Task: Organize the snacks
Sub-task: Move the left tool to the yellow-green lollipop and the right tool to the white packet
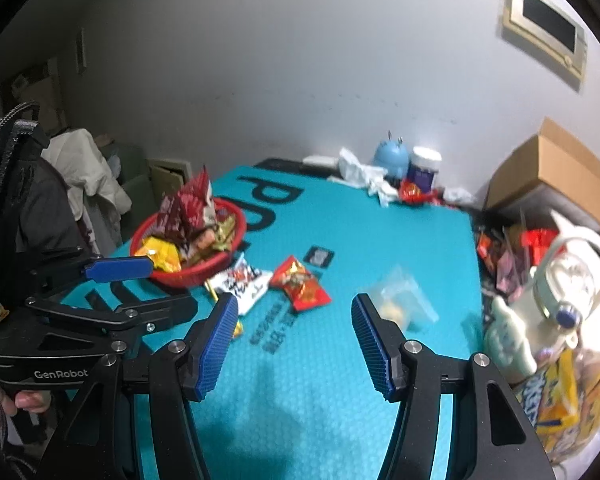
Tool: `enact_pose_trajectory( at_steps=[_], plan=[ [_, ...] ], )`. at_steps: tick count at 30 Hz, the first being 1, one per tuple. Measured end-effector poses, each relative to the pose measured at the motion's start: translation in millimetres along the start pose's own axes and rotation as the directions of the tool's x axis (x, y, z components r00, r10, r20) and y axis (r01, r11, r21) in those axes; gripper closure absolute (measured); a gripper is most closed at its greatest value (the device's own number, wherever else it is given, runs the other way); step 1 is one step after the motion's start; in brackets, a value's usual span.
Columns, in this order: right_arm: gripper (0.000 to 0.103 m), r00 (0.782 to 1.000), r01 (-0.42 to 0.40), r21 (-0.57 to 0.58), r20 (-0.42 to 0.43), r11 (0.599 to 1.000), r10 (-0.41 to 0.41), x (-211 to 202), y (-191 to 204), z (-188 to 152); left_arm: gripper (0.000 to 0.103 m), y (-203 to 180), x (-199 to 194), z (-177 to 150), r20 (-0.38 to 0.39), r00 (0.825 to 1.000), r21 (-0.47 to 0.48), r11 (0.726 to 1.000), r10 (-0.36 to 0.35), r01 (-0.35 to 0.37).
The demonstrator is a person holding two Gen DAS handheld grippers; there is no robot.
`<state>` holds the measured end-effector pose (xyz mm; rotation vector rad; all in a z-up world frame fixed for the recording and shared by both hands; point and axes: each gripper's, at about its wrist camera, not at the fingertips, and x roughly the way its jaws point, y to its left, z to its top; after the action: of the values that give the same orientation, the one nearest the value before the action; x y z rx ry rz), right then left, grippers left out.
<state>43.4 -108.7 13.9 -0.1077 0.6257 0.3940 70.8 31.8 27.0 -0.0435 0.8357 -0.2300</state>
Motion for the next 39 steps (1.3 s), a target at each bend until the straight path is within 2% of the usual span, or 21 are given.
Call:
enact_pose_trajectory(
  at_steps=[17, 27, 29, 36, 39],
  plan=[
    [0.044, 0.989, -0.037, 0.081, -0.139, 0.996, 0.048, 55.1, -16.6, -34.6, 0.040, 14.8, 58.3, -24.8, -0.108, 0.994, -0.065, 0.998, -0.034, 0.027],
    [0.044, 0.983, -0.033, 0.078, -0.180, 0.996, 0.046, 75.0, -18.5, -35.0, 0.041, 24.3, 85.9, -30.6, -0.119, 0.990, -0.094, 0.994, -0.069, 0.058],
    [0.044, 0.981, -0.031, 0.080, -0.188, 0.996, 0.046, 78.3, -18.8, -35.5, 0.045, 24.5, 88.6, -30.5, -0.110, 0.992, -0.089, 0.994, -0.069, 0.060],
    [0.044, 0.977, -0.020, 0.082, -0.208, 0.996, 0.037, 86.7, -21.1, -35.1, 0.079, 29.2, 101.7, -30.0, -0.111, 0.992, -0.092, 0.994, -0.067, 0.057],
    [0.044, 0.976, -0.018, 0.076, -0.214, 0.997, 0.033, 89.0, -20.5, -33.7, 0.079, 27.7, 101.4, -30.9, -0.097, 0.993, -0.073, 0.995, -0.070, 0.063]
  ],
)
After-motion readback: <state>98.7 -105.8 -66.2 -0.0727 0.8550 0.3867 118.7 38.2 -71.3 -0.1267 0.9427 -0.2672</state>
